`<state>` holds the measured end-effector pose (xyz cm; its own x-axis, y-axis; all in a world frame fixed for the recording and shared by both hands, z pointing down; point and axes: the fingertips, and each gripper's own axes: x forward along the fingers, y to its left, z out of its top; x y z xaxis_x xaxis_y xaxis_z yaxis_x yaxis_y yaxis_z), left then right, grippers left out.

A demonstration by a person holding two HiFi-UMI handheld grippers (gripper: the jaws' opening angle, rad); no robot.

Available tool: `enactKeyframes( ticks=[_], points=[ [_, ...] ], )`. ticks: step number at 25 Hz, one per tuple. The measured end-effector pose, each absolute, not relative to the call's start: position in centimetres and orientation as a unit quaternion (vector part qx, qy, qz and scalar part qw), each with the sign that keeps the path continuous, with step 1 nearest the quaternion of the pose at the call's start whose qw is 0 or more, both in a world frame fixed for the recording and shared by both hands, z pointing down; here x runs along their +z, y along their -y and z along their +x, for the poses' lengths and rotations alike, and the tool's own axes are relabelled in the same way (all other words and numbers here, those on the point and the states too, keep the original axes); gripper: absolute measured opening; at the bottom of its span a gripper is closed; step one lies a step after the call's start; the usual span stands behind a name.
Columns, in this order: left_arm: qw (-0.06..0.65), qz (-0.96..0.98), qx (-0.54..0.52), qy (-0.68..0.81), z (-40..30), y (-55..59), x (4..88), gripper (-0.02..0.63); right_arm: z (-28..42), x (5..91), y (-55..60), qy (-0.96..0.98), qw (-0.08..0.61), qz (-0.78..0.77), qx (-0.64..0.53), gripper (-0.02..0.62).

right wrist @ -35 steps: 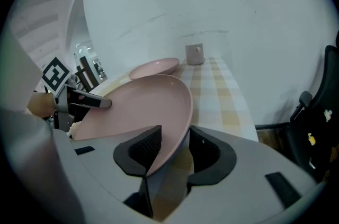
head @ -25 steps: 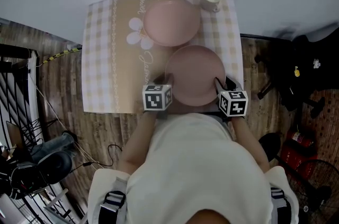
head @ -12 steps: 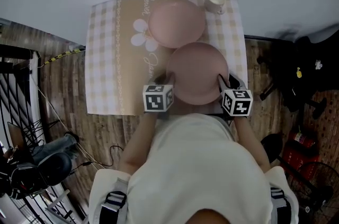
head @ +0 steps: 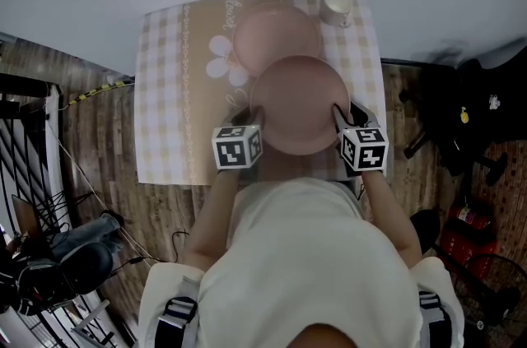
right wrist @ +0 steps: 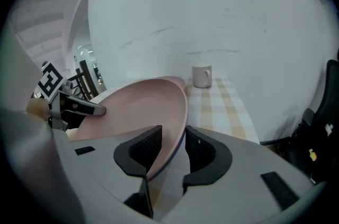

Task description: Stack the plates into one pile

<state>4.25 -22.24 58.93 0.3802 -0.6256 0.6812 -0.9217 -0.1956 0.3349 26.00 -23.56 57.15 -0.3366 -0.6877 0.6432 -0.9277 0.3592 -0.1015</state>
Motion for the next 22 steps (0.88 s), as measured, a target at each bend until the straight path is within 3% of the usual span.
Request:
enactKeyframes(
  ticks=[22],
  points=[
    [0.338,0.735,0.211,0.549,-0.6,30.7,57.8,0.069,21.2,56.5,32.1,0.805,0.273,0.487,0.199,0.13]
  ],
)
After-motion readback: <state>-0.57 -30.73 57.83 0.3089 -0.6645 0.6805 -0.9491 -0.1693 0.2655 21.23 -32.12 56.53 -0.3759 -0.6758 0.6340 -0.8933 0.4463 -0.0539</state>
